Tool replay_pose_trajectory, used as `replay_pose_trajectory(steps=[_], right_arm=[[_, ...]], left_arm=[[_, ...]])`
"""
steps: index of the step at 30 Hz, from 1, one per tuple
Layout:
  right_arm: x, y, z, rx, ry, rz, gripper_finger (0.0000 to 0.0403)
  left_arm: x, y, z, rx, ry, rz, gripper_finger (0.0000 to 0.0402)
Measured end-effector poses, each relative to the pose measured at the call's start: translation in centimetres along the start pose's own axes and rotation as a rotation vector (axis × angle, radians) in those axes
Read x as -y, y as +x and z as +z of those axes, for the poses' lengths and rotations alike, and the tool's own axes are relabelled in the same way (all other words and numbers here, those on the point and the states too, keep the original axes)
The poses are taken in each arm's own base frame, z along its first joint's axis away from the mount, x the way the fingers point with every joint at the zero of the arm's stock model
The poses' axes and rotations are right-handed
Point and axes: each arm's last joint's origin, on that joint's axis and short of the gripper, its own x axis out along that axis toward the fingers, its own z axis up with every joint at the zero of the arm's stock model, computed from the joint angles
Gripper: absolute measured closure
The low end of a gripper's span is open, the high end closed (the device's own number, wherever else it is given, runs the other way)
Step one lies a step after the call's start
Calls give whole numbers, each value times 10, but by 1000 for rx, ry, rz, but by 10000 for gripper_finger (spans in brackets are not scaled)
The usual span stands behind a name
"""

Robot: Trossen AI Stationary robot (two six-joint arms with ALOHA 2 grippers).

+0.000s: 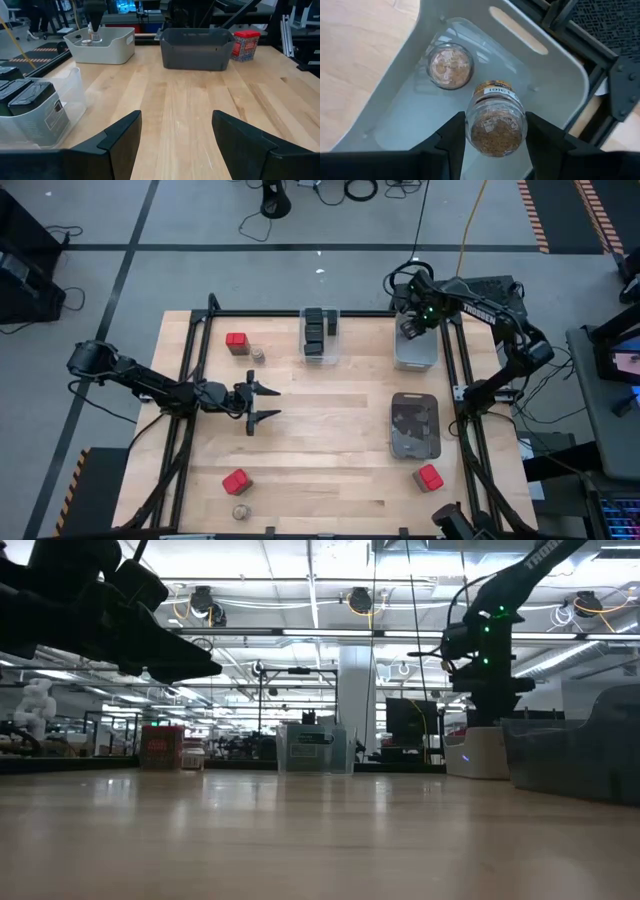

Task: Sort spices by type
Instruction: Put the top right transparent seasoning bottle into the gray bin

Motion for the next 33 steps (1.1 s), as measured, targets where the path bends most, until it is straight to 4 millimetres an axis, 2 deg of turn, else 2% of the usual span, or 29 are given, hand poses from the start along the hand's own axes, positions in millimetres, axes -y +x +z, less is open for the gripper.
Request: replay_pose_trajectory(steps=[9,24,33], right_arm=[[0,18,-5,26,-21,2,248],[0,23,-4,51,-13,24,248],[-2,41,0,-6,-27,19,248]], left_arm=[[0,0,0,0,0,0,152],[0,0,0,1,0,4,152],[0,0,0,0,0,4,152]])
